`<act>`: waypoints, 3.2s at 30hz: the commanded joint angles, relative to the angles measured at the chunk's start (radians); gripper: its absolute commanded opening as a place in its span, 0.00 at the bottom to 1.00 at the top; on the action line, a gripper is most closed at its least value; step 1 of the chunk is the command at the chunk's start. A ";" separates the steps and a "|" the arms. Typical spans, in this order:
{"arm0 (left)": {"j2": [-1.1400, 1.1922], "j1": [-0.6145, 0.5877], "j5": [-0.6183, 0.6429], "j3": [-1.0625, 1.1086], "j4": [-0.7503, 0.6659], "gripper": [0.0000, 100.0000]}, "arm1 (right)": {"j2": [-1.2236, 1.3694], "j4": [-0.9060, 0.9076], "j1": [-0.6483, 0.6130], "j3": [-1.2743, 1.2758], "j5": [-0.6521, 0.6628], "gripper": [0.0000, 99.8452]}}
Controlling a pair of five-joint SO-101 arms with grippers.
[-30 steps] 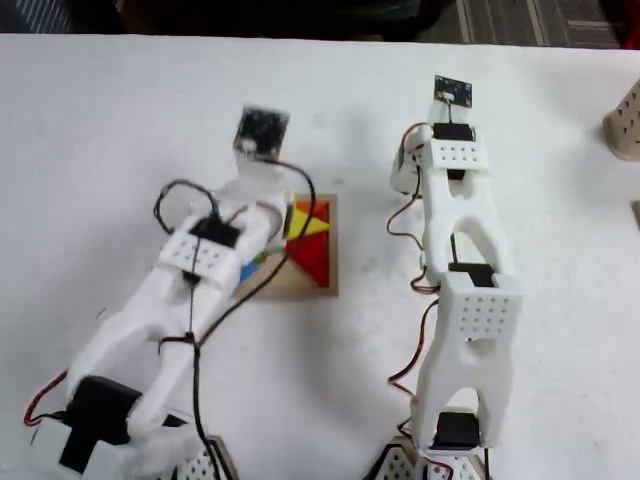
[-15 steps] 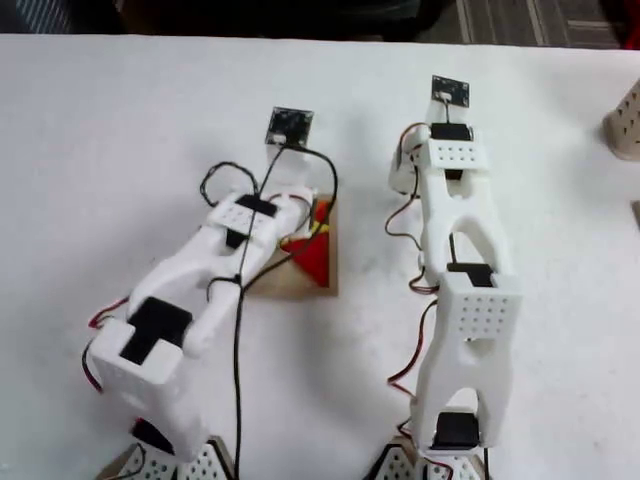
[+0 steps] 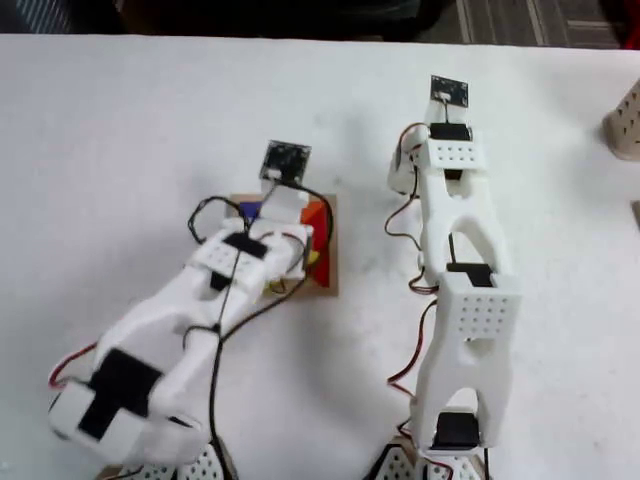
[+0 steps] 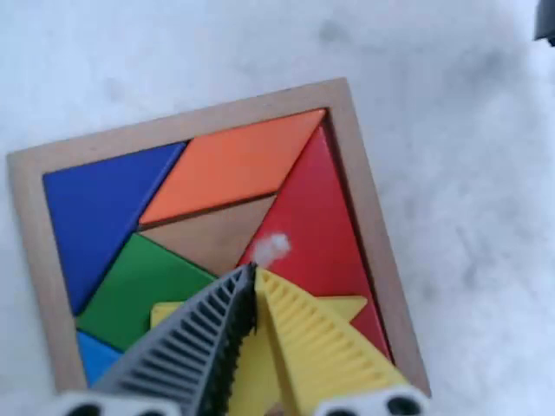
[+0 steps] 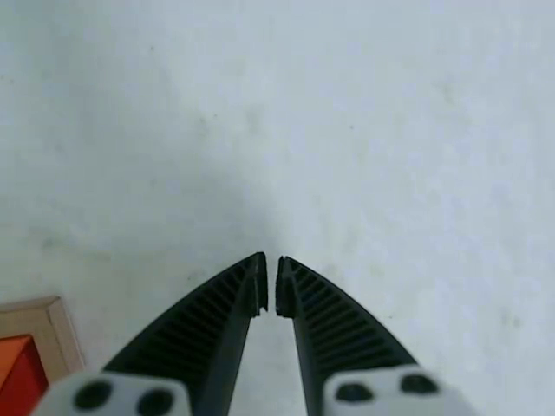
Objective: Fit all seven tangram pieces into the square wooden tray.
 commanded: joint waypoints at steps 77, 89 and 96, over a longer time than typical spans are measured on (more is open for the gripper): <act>-0.337 -0.094 -0.192 0.218 0.308 0.02 | -0.016 0.015 -0.010 -0.035 0.015 0.02; -0.337 -0.205 -0.187 0.216 0.247 0.02 | -0.016 0.015 -0.010 -0.035 0.015 0.02; -0.346 -0.226 -0.187 0.215 0.252 0.02 | -0.016 0.015 -0.012 -0.035 0.015 0.02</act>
